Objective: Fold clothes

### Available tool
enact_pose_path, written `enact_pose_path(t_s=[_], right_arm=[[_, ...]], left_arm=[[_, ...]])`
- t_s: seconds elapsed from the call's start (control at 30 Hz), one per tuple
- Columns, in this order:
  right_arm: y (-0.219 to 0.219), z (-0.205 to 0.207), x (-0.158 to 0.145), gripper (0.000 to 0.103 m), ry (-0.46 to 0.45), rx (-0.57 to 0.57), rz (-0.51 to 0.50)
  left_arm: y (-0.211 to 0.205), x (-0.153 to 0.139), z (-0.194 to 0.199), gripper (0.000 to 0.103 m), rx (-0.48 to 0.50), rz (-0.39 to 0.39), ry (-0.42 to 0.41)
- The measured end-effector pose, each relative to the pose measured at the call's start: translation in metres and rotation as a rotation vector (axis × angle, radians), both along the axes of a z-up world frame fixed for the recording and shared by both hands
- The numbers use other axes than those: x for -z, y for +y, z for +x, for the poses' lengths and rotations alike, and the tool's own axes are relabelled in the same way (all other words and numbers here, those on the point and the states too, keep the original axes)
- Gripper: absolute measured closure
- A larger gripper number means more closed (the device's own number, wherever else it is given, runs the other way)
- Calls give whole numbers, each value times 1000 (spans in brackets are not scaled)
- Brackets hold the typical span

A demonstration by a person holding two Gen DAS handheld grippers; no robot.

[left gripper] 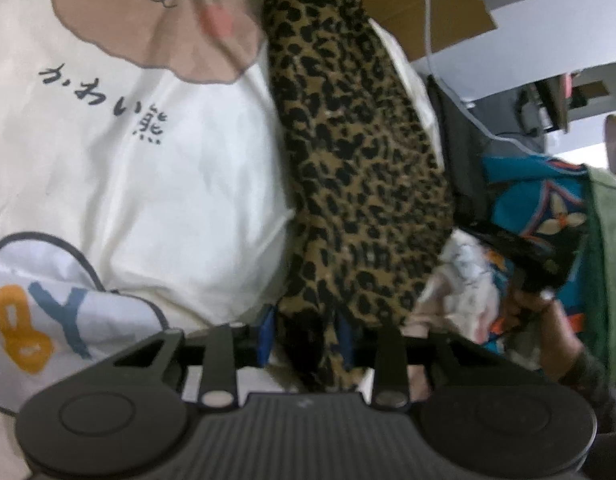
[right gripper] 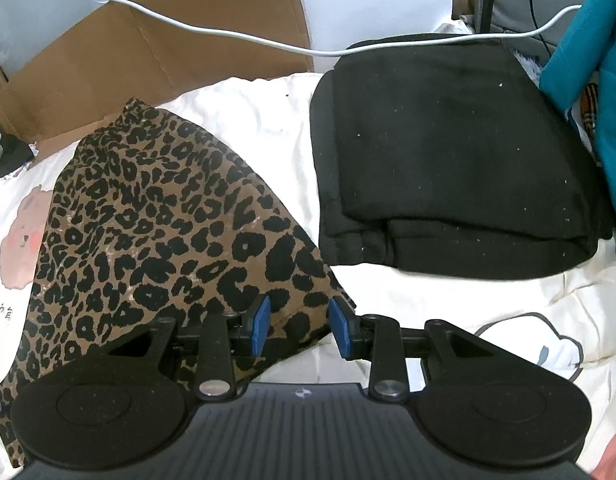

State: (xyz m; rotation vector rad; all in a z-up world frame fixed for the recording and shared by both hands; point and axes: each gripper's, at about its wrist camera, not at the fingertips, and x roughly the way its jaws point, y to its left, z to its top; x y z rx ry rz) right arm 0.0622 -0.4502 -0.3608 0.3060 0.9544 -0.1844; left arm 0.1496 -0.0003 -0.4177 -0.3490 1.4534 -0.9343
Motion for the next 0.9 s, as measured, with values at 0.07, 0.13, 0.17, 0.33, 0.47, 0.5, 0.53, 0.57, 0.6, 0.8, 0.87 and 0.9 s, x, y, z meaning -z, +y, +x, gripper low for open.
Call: enact_pose_path(t_s=[0.07, 0.13, 0.17, 0.33, 0.47, 0.5, 0.53, 0.57, 0.6, 0.8, 0.87, 0.9], right_arm=[[0, 0, 1, 64, 1, 0, 3], [0, 0, 2, 64, 4, 0, 5], [0, 1, 3, 64, 6, 0, 5], [2, 4, 3, 64, 5, -10, 6], [4, 5, 2, 64, 2, -12, 10], [3, 5, 3, 64, 2, -12, 10], [3, 5, 3, 64, 2, -12, 10], [3, 5, 3, 64, 2, -11, 10], [2, 4, 3, 64, 3, -9, 10], [-2, 1, 4, 64, 6, 4, 11], [-3, 1, 6, 64, 9, 7, 11], [-4, 1, 6, 64, 12, 9, 10]], left_arm=[[4, 1, 0, 68, -14, -29, 18], [3, 5, 1, 68, -26, -39, 28], [2, 7, 2, 68, -32, -46, 33], [-5, 22, 3, 68, -73, -76, 57], [-6, 29, -3, 70, -88, -104, 108], [-6, 29, -5, 71, -77, -103, 116], [-7, 29, -8, 74, -68, -100, 121], [-7, 29, -10, 78, -58, -98, 131], [-7, 30, -13, 81, -52, -95, 142], [-8, 37, -22, 87, -62, -79, 185], [-9, 39, -23, 84, -66, -74, 180], [-10, 39, -23, 84, -68, -72, 178]])
